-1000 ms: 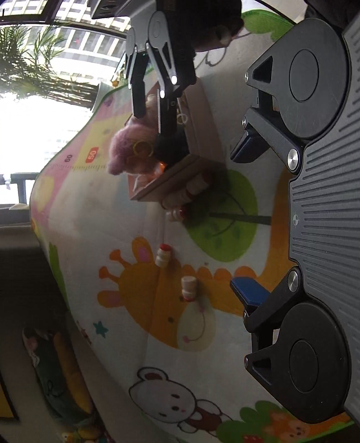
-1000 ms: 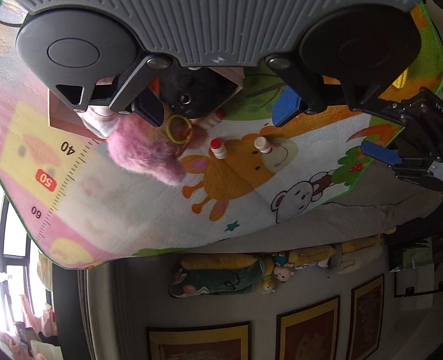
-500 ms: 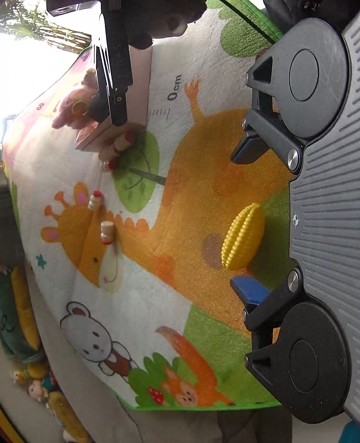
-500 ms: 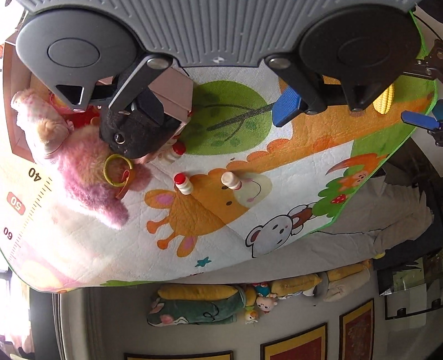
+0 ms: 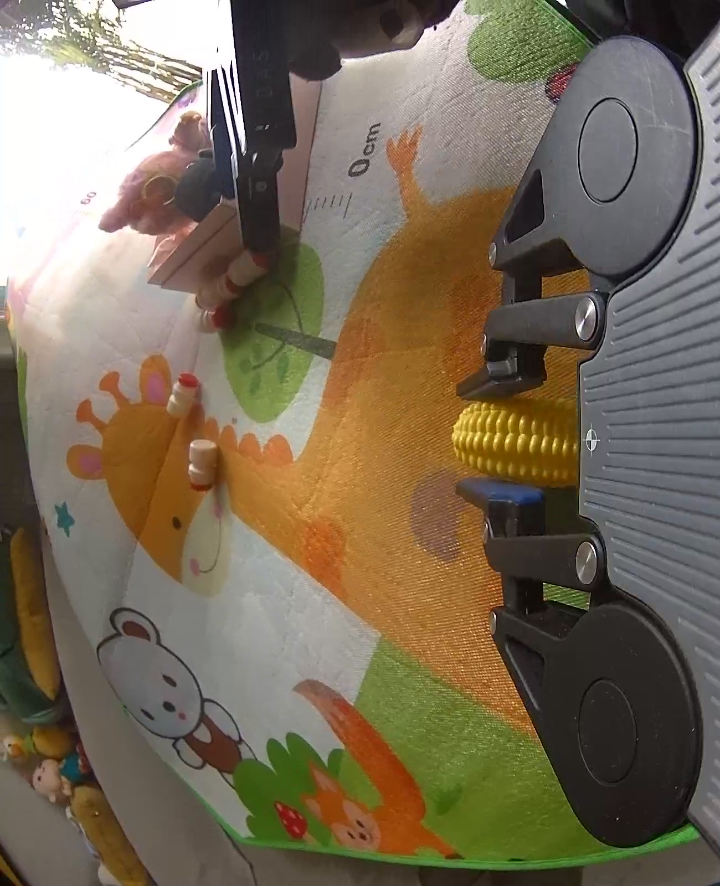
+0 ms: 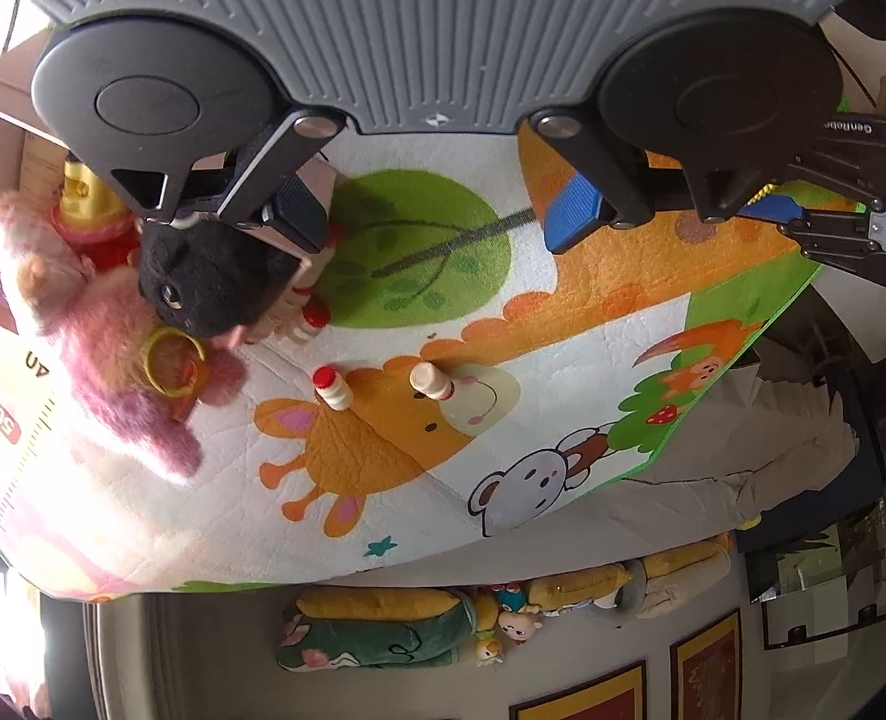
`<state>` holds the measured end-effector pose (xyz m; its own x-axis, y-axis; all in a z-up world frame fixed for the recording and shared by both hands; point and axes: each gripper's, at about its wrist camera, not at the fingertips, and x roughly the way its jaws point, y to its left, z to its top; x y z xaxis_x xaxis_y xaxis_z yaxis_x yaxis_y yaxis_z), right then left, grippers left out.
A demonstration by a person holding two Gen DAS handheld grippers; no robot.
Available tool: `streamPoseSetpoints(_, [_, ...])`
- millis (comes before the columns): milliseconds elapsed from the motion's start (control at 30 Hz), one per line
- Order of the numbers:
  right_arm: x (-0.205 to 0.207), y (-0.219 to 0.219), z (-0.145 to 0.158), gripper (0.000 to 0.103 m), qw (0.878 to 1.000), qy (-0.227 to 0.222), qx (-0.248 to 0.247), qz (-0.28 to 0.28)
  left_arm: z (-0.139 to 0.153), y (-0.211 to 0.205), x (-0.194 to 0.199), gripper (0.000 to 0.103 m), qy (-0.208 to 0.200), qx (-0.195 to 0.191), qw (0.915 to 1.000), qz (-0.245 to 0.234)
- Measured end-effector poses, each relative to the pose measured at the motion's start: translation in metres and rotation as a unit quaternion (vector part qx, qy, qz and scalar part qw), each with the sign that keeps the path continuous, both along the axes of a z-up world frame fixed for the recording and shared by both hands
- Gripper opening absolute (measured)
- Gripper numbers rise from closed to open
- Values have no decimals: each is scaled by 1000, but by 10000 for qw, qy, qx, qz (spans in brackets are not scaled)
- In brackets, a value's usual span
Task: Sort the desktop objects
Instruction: 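Grasp the yellow corn toy with the left tool while the right tool reaches the white bottles, then grasp a small white bottle with the right tool while the left tool holds the corn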
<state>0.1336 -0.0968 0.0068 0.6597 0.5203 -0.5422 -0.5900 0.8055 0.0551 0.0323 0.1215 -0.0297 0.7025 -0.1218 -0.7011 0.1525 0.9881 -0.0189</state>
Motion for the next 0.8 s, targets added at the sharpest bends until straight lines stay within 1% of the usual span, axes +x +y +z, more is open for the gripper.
streamPoseSetpoints(100, [20, 23, 6, 86, 10000, 0, 43, 22, -4, 3, 4, 34, -54, -107, 9999, -20])
streamPoseSetpoints(200, [48, 53, 9, 80, 10000, 65, -4, -30, -4, 9, 5, 34, -123, -290, 9995, -3])
streamPoseSetpoints(267, [67, 78, 6, 69, 9998, 73, -118, -105, -4, 13, 6, 34, -167, -443, 9989, 22])
streamPoseSetpoints(300, [78, 88, 4, 66, 9996, 76, -179, -181, -4, 15, 7, 34, -194, -524, 9984, 31])
streamPoseSetpoints(333, [89, 98, 0, 59, 9993, 79, -241, -289, -3, 17, 8, 34, -220, -606, 9979, 40])
streamPoseSetpoints(367, [100, 107, -5, 54, 9987, 81, -304, -397, -3, 18, 8, 34, -245, -676, 9974, 39])
streamPoseSetpoints(433, [121, 123, -13, 54, 9971, 64, -429, -630, -1, 19, 10, 34, -291, -793, 9964, 20])
streamPoseSetpoints(500, [138, 132, -21, 54, 9947, -9, -560, -857, 0, 21, 11, 34, -324, -921, 9952, -19])
streamPoseSetpoints(600, [157, 146, -34, 54, 9930, -34, -784, -880, -1, 24, 14, 34, -340, -1071, 9937, -35])
streamPoseSetpoints(633, [162, 149, -38, 51, 9927, -7, -841, -866, -2, 25, 15, 34, -335, -1114, 9932, -23])
streamPoseSetpoints(667, [166, 152, -42, 45, 9924, 32, -889, -855, -2, 27, 16, 34, -320, -1166, 9927, -3])
streamPoseSetpoints(767, [171, 156, -49, 32, 9925, 118, -910, -809, -3, 33, 17, 34, -283, -1311, 9910, 57])
streamPoseSetpoints(800, [170, 156, -50, 32, 9928, 111, -912, -769, -4, 35, 17, 34, -281, -1335, 9906, 83])
